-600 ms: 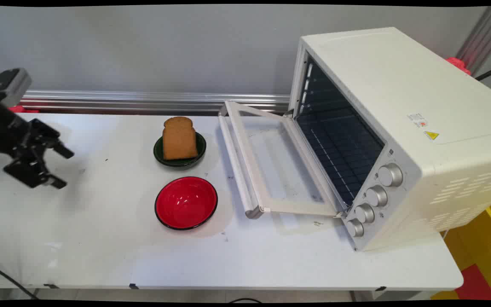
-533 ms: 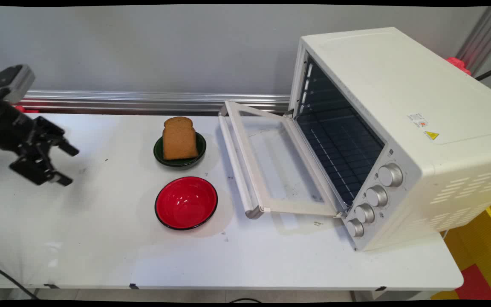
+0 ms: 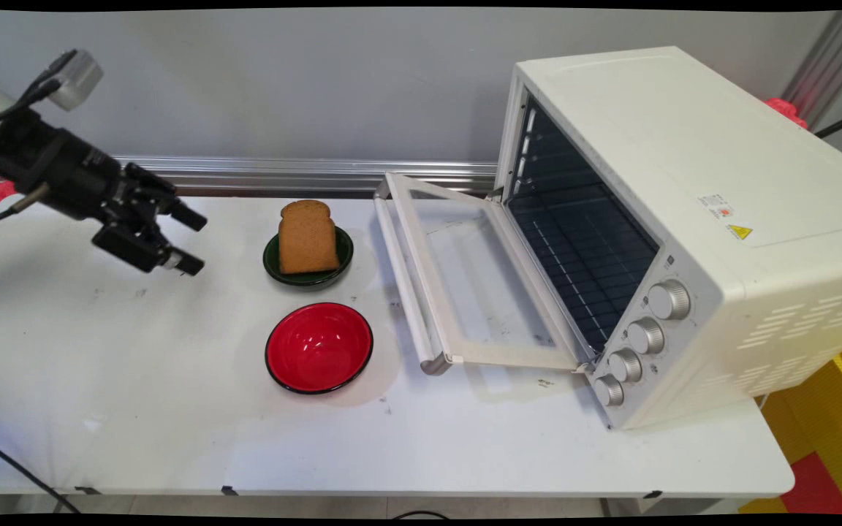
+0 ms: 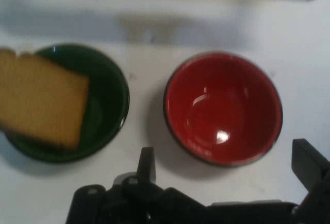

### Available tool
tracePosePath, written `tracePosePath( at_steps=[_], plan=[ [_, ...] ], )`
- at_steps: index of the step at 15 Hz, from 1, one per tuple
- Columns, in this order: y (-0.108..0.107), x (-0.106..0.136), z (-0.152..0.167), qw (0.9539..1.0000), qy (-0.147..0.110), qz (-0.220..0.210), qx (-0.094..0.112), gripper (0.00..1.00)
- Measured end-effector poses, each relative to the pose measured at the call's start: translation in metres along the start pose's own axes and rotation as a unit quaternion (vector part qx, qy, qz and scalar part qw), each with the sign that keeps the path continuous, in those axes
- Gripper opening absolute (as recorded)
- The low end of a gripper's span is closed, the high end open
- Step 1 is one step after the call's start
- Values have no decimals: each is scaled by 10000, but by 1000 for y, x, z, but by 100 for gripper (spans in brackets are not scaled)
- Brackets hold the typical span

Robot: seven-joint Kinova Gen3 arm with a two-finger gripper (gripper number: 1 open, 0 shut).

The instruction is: Close the oven

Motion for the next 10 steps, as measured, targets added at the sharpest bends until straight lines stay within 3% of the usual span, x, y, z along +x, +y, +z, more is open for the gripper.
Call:
tracePosePath(
  at_steps=[3, 4, 10],
  plan=[
    [-2, 10, 3, 9998, 184, 38, -25, 100],
    [-3, 12, 4, 9997, 215, 76, -29, 0],
    [-8, 22, 13, 9991, 309, 287, -36, 0]
  ],
)
